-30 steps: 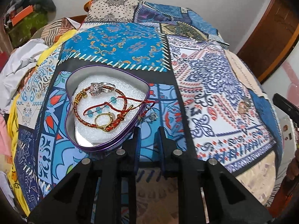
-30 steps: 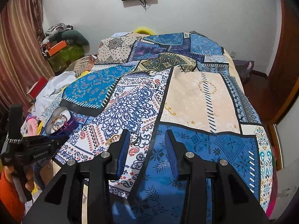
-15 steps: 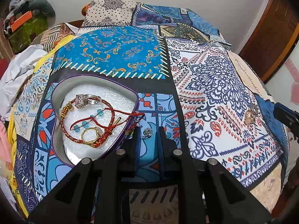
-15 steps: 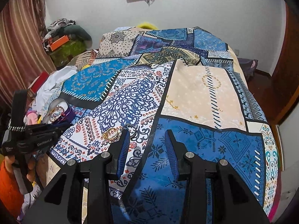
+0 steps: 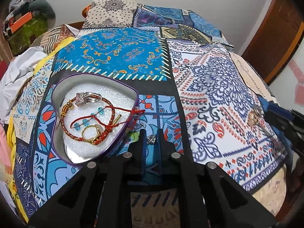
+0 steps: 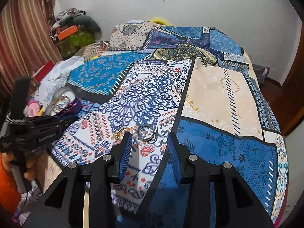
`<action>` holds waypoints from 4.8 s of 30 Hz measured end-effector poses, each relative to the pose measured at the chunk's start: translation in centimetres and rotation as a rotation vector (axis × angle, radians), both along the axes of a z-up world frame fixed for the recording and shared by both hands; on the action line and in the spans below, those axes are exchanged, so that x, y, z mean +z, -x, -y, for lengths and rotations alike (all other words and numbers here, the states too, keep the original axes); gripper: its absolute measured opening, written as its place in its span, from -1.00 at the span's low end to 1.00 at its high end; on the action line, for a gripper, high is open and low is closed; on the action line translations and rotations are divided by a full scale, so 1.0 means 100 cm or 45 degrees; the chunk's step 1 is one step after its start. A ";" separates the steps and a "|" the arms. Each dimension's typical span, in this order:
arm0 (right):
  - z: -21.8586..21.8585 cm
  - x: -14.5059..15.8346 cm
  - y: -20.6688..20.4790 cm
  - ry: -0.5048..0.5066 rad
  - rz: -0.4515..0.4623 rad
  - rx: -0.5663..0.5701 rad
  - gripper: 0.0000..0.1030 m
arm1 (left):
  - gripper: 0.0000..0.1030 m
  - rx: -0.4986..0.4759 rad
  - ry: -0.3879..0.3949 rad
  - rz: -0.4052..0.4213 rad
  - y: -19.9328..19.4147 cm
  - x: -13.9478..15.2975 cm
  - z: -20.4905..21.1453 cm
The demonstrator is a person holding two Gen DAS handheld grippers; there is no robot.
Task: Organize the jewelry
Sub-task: 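Grasp the silver ring with the left tool while the right tool grasps the gold ring, then carry both rings over the heart tin and open both tools into it, then move both tools back over the quilt toward the remaining rings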
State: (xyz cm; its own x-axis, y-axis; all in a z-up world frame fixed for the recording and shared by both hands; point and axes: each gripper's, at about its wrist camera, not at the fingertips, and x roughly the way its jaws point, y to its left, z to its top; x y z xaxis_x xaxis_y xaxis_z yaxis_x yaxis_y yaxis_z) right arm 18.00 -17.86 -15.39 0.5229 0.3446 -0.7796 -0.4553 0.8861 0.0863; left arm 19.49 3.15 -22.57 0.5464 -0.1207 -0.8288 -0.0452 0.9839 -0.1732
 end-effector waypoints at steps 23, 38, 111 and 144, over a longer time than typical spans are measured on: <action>-0.005 0.011 0.000 -0.033 0.037 -0.015 -0.62 | -0.84 -0.054 -0.070 0.215 0.038 0.066 -0.005; -0.029 0.058 0.019 -0.096 0.168 0.028 -0.62 | -0.84 0.023 -0.156 0.392 0.057 0.125 -0.045; -0.160 0.047 0.005 -0.096 0.061 0.278 -0.34 | -0.59 0.014 -0.081 0.314 0.053 0.095 -0.080; 0.023 0.042 0.013 -0.050 0.091 -0.140 -0.32 | -0.24 -0.324 -0.044 0.181 0.022 0.078 0.072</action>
State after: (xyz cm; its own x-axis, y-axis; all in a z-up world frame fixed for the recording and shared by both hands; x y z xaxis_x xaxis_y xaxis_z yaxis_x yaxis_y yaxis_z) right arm 16.71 -20.21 -11.18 0.6130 0.3120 -0.7258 -0.3622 0.9275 0.0928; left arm 17.31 -4.06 -14.72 0.6132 -0.2420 -0.7519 0.2264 0.9658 -0.1263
